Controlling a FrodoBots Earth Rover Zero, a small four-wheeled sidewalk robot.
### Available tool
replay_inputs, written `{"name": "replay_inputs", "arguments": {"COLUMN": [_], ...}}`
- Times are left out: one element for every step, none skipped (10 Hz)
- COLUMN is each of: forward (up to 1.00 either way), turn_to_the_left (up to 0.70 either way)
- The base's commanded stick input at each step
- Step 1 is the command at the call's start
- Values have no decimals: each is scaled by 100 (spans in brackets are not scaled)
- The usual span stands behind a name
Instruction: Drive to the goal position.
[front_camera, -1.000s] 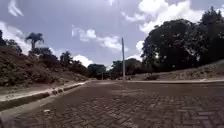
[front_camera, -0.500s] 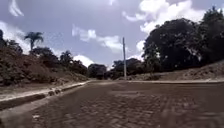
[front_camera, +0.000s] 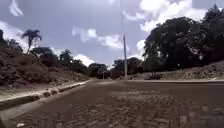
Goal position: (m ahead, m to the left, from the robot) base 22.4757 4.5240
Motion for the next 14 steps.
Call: {"name": "replay_inputs", "arguments": {"forward": [70,70,70,70,70,70,70,70,70,70,70,70,70,70], "turn_to_the_left": [0,0,0,0,0,0,0,0,0,0,0,0,0,0]}}
